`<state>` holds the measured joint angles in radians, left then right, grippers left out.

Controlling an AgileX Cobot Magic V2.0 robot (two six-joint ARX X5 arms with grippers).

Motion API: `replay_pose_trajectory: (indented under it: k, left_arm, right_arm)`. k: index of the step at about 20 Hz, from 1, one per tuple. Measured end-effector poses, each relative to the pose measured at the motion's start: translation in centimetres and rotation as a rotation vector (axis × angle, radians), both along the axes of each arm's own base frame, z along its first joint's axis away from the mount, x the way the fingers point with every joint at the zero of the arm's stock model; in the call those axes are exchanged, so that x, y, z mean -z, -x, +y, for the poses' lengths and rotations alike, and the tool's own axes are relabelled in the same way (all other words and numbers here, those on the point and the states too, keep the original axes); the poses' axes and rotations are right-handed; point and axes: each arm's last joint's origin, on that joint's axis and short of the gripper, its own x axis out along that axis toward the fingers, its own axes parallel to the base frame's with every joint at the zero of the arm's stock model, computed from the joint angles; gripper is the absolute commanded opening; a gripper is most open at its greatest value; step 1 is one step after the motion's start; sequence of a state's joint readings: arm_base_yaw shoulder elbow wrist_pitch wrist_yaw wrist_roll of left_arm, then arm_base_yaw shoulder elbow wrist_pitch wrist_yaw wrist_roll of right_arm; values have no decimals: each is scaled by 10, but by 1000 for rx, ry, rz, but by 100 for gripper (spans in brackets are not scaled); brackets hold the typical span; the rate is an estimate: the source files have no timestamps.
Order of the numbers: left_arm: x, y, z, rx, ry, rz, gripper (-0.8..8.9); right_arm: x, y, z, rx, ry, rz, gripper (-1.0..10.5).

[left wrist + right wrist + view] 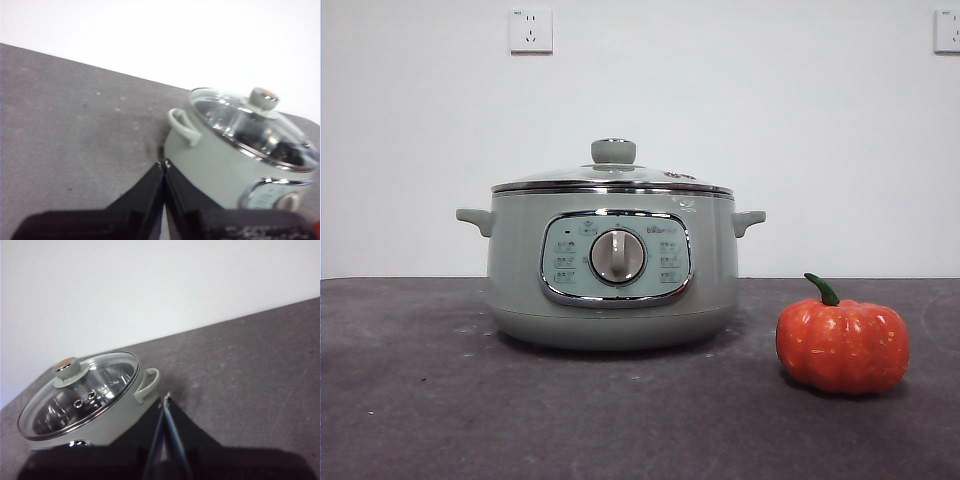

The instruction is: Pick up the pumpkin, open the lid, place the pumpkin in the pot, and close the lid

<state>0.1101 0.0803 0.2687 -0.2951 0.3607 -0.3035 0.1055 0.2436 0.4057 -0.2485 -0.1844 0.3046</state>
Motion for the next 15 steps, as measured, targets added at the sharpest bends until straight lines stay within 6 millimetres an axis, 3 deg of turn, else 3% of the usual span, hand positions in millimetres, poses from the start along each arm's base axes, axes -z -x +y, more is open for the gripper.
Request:
replay_pose_trajectory:
  k: [9, 15]
  left_arm:
    - [-66, 2, -5, 199, -83, 68, -8]
    - [-98, -2, -7, 334, -136, 121, -8]
  right_arm:
    - [-58, -15, 6, -187, 149, 211, -12]
    - [-84, -23, 9, -309, 227, 344, -12]
